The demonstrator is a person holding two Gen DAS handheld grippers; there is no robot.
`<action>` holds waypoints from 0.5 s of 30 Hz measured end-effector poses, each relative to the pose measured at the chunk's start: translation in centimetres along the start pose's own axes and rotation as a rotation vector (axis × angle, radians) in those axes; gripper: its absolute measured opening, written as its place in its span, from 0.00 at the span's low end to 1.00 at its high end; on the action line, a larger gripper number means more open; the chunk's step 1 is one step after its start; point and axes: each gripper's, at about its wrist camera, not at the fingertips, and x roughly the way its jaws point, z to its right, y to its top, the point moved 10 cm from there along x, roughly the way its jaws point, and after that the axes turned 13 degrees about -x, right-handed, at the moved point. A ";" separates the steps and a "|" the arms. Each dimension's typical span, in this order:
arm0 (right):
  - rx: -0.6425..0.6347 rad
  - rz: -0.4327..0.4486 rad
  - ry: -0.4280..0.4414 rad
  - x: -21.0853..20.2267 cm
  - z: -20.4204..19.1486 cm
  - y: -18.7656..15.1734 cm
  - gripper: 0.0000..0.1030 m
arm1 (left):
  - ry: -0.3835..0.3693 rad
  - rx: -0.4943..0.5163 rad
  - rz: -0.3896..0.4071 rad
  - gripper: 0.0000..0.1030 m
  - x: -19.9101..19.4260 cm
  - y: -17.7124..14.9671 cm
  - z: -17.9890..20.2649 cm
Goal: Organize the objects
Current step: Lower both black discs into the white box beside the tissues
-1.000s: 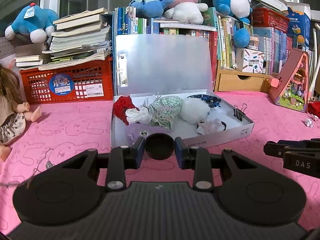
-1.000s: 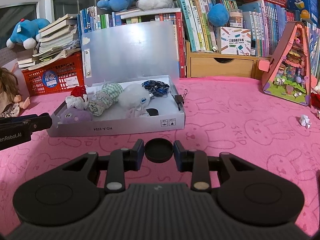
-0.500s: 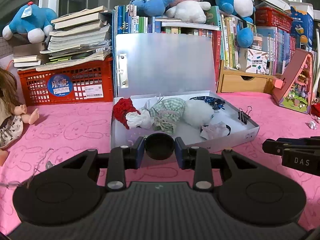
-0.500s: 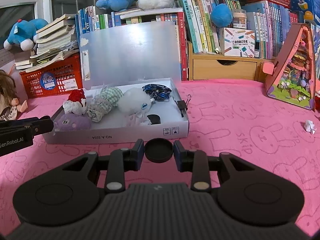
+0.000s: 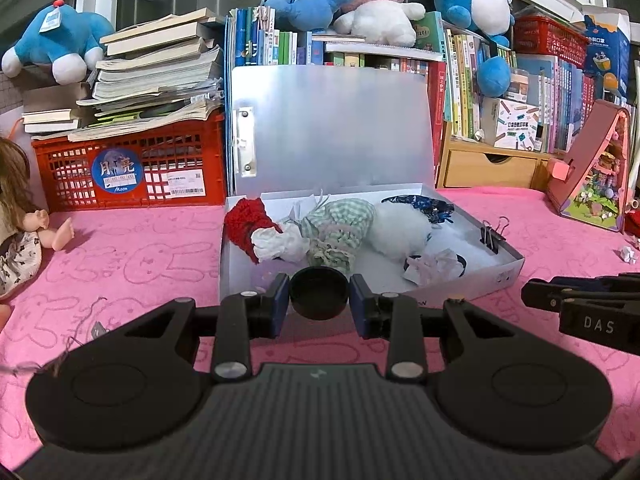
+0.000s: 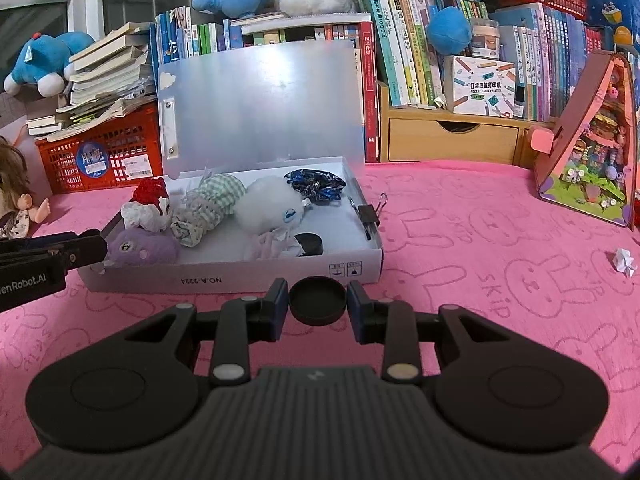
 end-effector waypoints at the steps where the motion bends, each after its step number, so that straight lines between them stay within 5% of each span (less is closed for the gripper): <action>1: 0.000 0.001 0.000 0.0 0.0 0.1 0.36 | 0.001 0.000 0.000 0.37 0.1 0.0 0.0; 15: -0.009 0.005 0.004 1.1 0.0 1.5 0.36 | -0.006 -0.009 0.000 0.37 1.4 0.6 0.5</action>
